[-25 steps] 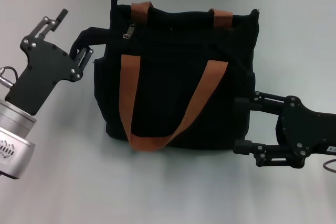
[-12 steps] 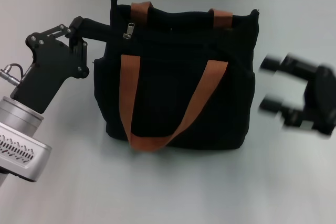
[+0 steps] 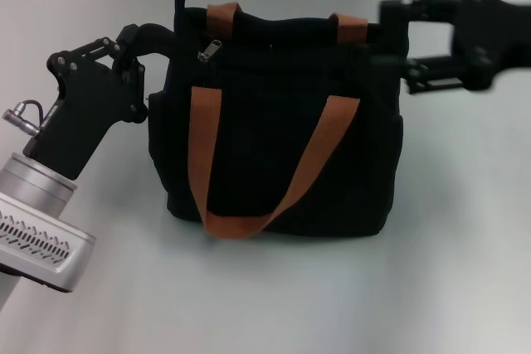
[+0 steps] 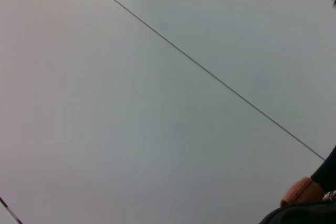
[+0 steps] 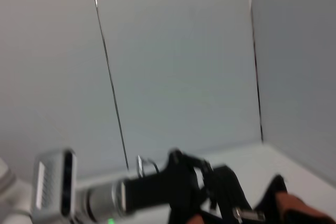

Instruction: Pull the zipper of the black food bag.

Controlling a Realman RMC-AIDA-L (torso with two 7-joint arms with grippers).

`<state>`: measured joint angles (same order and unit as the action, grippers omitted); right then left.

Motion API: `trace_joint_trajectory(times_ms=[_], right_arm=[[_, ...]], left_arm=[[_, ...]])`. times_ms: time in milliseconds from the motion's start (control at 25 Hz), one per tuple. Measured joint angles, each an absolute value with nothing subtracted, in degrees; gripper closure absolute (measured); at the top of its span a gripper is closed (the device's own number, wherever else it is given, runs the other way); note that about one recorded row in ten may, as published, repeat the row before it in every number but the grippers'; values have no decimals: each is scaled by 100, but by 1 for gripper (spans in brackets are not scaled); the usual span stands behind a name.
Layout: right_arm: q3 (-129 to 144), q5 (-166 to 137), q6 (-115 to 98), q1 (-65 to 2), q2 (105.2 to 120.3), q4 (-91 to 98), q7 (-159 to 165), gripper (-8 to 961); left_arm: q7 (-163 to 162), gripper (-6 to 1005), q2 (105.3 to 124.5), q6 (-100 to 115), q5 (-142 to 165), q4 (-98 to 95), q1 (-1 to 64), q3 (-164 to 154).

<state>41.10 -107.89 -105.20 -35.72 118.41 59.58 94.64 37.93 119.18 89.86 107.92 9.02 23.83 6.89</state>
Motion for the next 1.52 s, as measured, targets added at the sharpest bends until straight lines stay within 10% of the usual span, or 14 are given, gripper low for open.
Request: trace_joint_trajectory(times_ms=[520,1520], right_arm=[[6377,-13115,-9572,-5457,11844,7467,11286,144],[7818,-12130,-7282,-4465,11955,7466,9309,225]], left_arm=[[3954,976,11918,9203,10874,1037,2305,650],[3965,975,11918,9479,10881,1116,2276,563]])
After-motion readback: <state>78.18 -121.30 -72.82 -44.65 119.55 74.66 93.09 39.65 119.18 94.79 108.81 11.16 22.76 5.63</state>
